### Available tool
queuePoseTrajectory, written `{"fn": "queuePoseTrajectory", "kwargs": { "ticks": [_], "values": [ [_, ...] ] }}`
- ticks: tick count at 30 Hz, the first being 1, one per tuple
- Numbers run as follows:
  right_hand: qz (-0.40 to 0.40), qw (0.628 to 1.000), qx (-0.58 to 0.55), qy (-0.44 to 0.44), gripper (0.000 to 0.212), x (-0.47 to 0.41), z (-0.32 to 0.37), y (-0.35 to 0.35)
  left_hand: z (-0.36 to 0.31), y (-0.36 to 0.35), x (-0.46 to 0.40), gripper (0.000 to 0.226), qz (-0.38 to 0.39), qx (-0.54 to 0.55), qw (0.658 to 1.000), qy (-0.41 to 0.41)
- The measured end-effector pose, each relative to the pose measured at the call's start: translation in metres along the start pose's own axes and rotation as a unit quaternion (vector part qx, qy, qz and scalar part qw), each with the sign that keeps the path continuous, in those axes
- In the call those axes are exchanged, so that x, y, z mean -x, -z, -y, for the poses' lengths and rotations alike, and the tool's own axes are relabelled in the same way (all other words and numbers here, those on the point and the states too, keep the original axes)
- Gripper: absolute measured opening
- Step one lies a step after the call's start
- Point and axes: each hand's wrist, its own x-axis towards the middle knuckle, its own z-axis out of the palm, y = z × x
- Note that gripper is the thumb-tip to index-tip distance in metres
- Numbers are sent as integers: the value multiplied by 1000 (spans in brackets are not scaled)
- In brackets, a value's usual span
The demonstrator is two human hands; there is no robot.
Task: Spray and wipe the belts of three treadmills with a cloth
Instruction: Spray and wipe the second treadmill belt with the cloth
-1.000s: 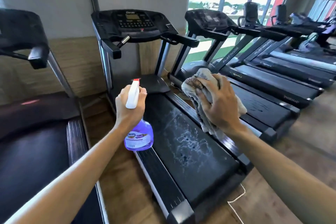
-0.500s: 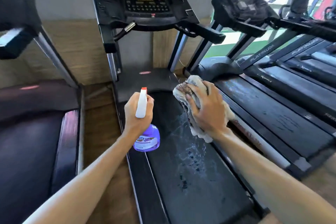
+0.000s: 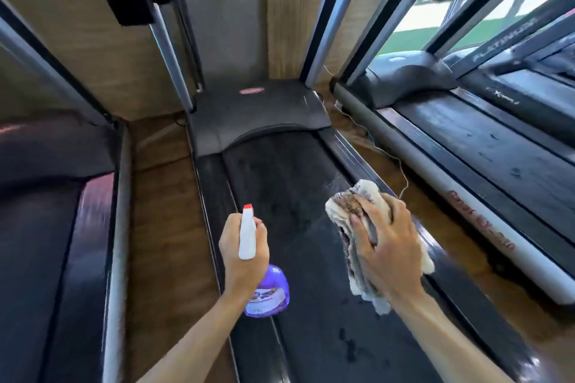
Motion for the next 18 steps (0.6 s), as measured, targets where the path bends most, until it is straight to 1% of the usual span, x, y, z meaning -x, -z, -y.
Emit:
{"fn": "queuePoseTrajectory", "kwargs": {
  "ticks": [5,7,10,12,16,18],
  "values": [
    [45,997,-23,-56,34,35,-48,-56,74,-46,19,22,22,-17,999,42],
    [62,995,-26,-79,34,53,-62,-72,97,-61,30,22,27,-18,997,76],
    [75,993,-30,-88,35,73,-76,-85,117,-76,45,23,43,-25,990,130],
    [81,992,-31,-96,37,82,-82,-92,127,-83,56,25,58,-35,988,139],
    [84,989,-35,-113,37,93,-91,-98,136,-92,77,24,93,-8,981,168],
    [87,988,-30,-124,34,100,-99,-101,138,-95,88,24,107,7,979,174]
  ]
}}
